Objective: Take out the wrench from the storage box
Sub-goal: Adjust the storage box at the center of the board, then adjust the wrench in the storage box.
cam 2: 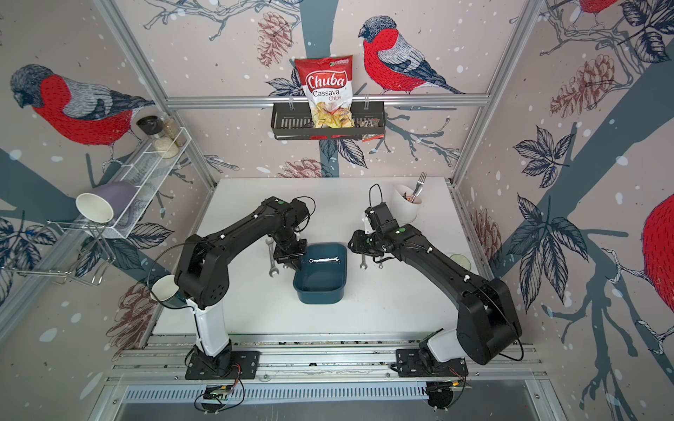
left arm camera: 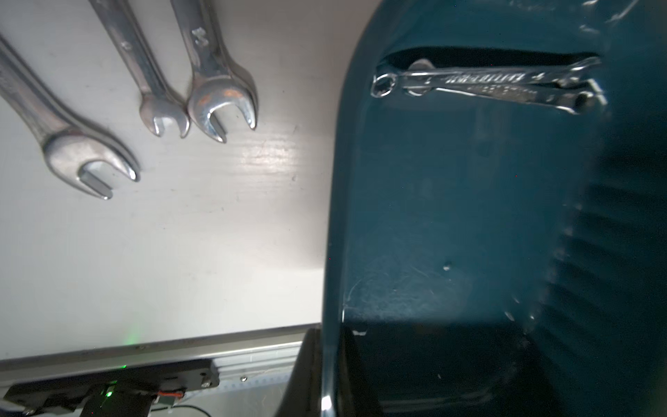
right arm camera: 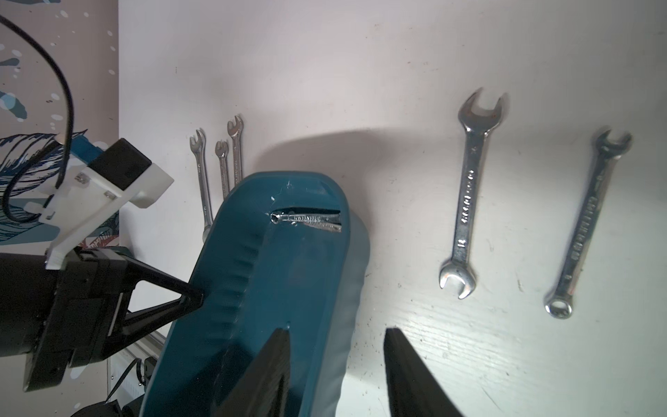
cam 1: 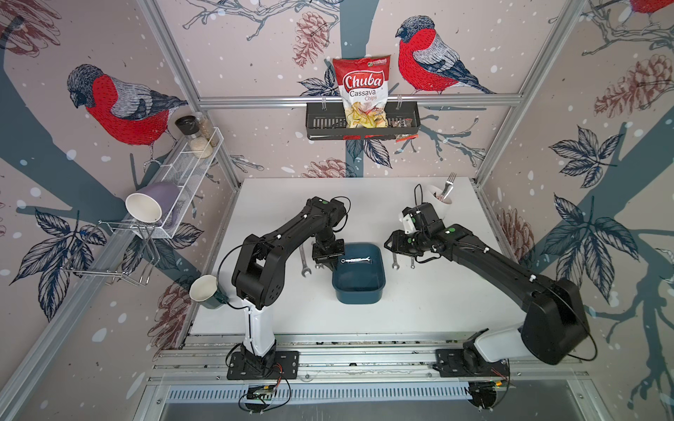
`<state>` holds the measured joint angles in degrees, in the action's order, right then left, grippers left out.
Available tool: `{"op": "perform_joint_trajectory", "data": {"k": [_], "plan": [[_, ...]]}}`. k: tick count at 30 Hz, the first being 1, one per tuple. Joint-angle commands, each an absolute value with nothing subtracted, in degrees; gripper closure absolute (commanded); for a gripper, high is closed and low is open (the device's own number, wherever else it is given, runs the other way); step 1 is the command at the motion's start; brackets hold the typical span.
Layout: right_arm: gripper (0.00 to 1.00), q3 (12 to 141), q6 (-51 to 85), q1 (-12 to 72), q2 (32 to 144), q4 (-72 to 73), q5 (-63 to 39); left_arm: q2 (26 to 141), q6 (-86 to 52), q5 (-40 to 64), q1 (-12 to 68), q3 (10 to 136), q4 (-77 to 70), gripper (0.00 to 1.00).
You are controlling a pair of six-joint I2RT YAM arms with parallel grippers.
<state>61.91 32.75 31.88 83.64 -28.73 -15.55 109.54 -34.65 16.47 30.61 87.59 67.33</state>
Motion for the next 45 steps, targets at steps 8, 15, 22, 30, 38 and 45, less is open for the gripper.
{"op": "perform_joint_trajectory", "data": {"k": [8,15,22,30,38,45], "plan": [[0.52,64.45,33.51,32.96,91.64,-24.86,-13.64,107.13,-46.15,4.59,34.26,80.10,45.86,1.00],[0.53,66.35,33.39,33.88,95.82,-25.54,-11.05,106.69,-44.49,-1.00,34.55,81.07,47.32,0.78],[0.53,67.14,33.25,33.93,96.92,-25.75,-10.12,101.33,-35.33,-8.63,34.71,82.31,45.61,0.52],[0.53,66.34,33.30,33.92,96.29,-25.57,-10.08,99.70,-12.02,-4.86,38.65,80.50,27.04,0.58],[0.55,63.51,33.67,33.88,95.88,-23.43,-11.20,107.20,-3.21,-0.89,39.65,81.00,20.68,0.54],[0.57,63.11,33.15,33.93,96.88,-22.61,-11.34,112.73,-0.70,-1.22,38.15,81.55,18.63,0.48]]}}
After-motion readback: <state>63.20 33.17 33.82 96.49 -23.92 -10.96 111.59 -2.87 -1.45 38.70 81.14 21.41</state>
